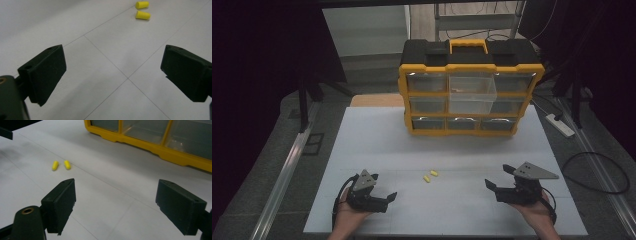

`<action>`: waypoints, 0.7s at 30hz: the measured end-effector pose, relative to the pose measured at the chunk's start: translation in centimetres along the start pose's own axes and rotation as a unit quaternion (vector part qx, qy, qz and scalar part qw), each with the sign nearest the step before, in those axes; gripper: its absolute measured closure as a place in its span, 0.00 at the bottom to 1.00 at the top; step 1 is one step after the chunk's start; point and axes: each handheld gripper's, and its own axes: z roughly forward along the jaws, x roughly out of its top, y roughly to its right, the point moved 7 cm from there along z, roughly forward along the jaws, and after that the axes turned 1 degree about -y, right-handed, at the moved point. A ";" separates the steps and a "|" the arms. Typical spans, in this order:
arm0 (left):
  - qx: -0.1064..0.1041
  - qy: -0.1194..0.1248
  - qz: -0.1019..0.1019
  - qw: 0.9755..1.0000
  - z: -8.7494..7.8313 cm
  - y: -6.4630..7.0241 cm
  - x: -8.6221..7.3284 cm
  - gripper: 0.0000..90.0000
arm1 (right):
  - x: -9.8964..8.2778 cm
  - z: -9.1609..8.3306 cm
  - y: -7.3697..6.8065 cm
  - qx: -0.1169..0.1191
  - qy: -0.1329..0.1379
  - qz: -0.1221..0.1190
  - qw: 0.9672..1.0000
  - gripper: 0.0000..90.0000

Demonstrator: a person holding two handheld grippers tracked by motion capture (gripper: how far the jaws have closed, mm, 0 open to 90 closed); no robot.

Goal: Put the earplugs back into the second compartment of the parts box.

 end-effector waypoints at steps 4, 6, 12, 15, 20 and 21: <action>-0.002 -0.003 0.004 1.000 0.1 0.1 0.1 0.07 | 0.8 0.9 -1.1 0.015 -0.008 -0.014 1.000 0.19; -0.002 -0.002 0.005 1.000 0.1 0.1 0.1 0.07 | 1.0 1.5 -1.5 0.019 -0.013 -0.019 1.000 0.19; -0.003 -0.002 0.004 1.000 0.3 0.1 0.1 0.07 | 2.0 3.6 -2.7 0.037 -0.021 -0.027 0.999 0.20; -0.003 -0.004 0.005 1.000 0.3 0.1 0.2 0.07 | 2.4 4.7 -3.3 0.046 -0.029 -0.033 0.998 0.20; -0.001 -0.002 0.005 1.000 0.3 0.0 0.2 0.07 | 3.1 6.4 -4.3 0.062 -0.039 -0.046 0.996 0.20; 0.000 -0.001 0.005 1.000 0.3 0.0 0.2 0.07 | 3.2 6.9 -4.7 0.068 -0.044 -0.051 0.995 0.20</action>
